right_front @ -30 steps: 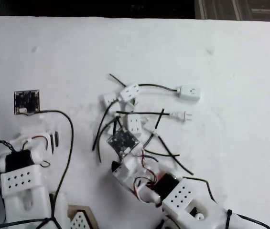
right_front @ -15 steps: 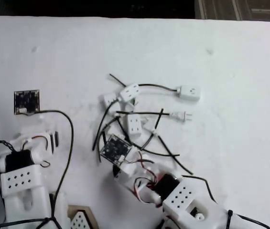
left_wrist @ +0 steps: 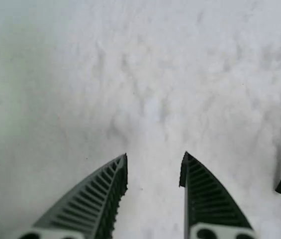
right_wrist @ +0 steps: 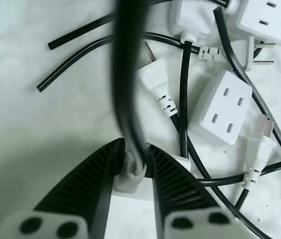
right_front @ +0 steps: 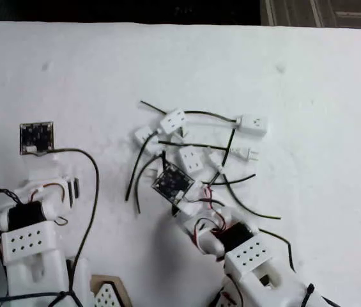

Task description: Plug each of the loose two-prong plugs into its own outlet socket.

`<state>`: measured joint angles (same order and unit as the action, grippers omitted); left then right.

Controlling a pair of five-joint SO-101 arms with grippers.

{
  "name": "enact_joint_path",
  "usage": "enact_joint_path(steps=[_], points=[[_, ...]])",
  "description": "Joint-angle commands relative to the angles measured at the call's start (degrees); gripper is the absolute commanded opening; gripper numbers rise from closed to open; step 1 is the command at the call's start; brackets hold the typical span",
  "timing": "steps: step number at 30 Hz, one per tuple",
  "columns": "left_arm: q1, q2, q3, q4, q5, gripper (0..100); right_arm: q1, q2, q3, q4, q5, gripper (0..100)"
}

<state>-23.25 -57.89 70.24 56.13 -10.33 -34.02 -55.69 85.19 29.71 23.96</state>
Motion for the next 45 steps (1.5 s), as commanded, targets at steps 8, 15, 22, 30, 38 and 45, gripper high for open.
enact_joint_path(steps=[8, 15, 22, 30, 38, 45], points=[[-0.40, -1.54, 0.35, -0.62, -0.35, 18, -0.13, 0.48, 0.62, 5.23, 5.27, 1.7], [-0.40, -1.54, 0.35, -0.62, -0.35, 18, -0.31, 0.57, -4.48, 16.04, 0.44, 2.6], [-0.40, -1.54, 0.44, -0.53, -0.44, 18, -0.31, 0.13, -15.74, 31.52, -8.09, 24.9], [-0.40, -1.19, 0.53, -0.53, -3.43, 18, -0.48, 0.48, -25.85, 35.30, -11.43, 25.0], [-0.22, -1.54, 1.85, -0.88, -3.60, 18, -7.96, 1.80, -28.13, 41.71, -15.03, 17.1], [-0.22, -1.54, 1.93, -0.88, -3.60, 18, -4.70, 15.43, -29.98, 39.52, -14.77, 14.7]])
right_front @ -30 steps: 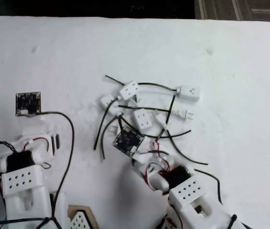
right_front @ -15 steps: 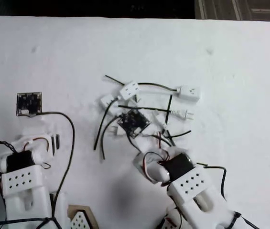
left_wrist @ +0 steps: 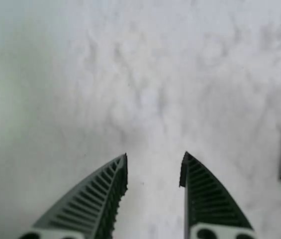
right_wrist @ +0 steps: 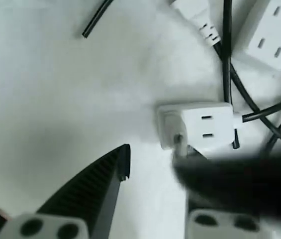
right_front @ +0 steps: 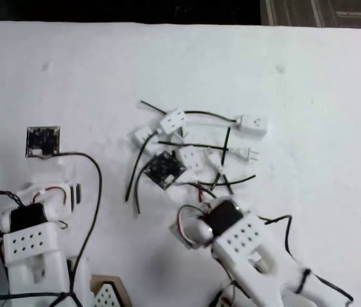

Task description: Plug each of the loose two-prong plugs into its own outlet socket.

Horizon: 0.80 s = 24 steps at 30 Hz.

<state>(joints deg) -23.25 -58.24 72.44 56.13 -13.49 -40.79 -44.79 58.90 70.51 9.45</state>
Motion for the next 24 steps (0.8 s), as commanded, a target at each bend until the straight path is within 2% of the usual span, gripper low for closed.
enact_joint_path(steps=[1, 6, 21, 24], points=[[-0.22, -1.19, -0.26, -0.88, -0.44, 18, 3.03, 6.29, -4.22, -1.36, -0.26, 14.6], [-0.31, -1.19, -0.26, -0.88, -0.44, 18, 4.18, 11.82, -5.89, -4.09, -0.18, 1.6], [-0.31, -1.19, -0.26, -0.88, -0.44, 18, 3.82, 21.23, -4.92, -9.10, -0.18, 1.7], [-0.31, -1.19, -0.26, -0.88, -0.44, 18, 3.82, 20.62, -5.71, -8.75, -0.09, 5.0]])
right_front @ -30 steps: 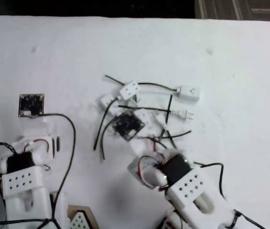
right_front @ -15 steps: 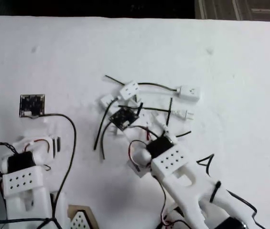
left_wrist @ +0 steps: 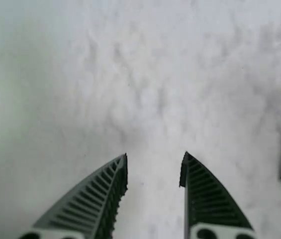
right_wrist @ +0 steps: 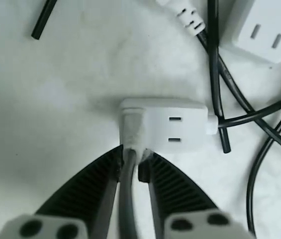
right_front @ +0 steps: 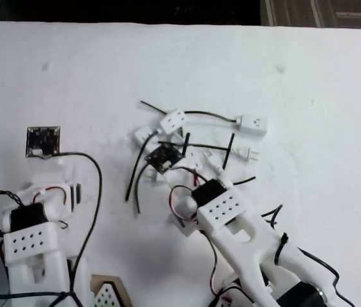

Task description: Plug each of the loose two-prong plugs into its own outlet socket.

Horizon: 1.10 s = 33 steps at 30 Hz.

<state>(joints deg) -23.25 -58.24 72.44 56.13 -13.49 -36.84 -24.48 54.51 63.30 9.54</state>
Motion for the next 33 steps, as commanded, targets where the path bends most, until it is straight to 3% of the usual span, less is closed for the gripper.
enact_joint_path(steps=[1, 5, 15, 21, 33], points=[[-0.31, -1.19, -0.26, -0.88, -0.44, 18, -0.13, -0.31, -1.32, -1.45, -0.18, 7.5], [-0.22, -1.19, -0.18, -0.88, -0.44, 18, -0.13, -4.35, -1.41, 0.84, -0.26, 14.6], [-0.22, -1.19, -0.18, -0.88, -0.44, 18, -4.18, -12.26, -1.41, 6.11, -0.35, 19.7], [-0.22, -1.19, -0.18, -0.97, -0.44, 18, -1.63, -12.26, -1.05, 7.34, 0.62, 27.2], [-0.13, -1.19, -0.18, -0.97, -0.44, 18, 2.15, -12.26, 0.35, 7.52, 29.54, 27.4]])
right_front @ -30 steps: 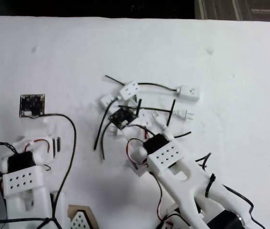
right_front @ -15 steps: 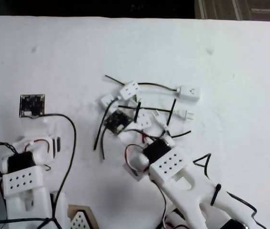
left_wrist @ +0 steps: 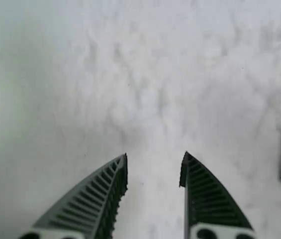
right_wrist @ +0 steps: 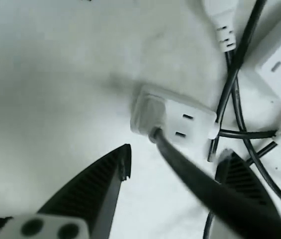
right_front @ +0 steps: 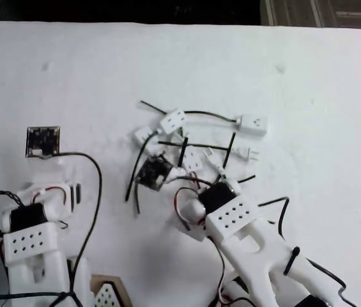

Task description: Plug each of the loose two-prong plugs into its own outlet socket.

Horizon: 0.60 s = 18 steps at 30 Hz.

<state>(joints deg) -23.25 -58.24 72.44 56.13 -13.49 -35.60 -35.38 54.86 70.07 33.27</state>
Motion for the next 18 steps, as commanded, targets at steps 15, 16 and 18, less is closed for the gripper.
enact_joint_path(steps=[15, 16, 18], points=[[-0.13, -1.19, -0.18, -0.97, -0.35, 18, 0.66, 7.08, 1.67, -10.33, 14.95, 27.3], [-0.13, -1.19, -0.18, -0.97, -0.35, 18, 0.66, 9.45, 1.41, -11.65, 14.95, 27.3], [-0.13, -1.19, -0.18, -0.97, -0.35, 18, 0.57, 13.41, 1.32, -13.32, 15.03, 27.3]])
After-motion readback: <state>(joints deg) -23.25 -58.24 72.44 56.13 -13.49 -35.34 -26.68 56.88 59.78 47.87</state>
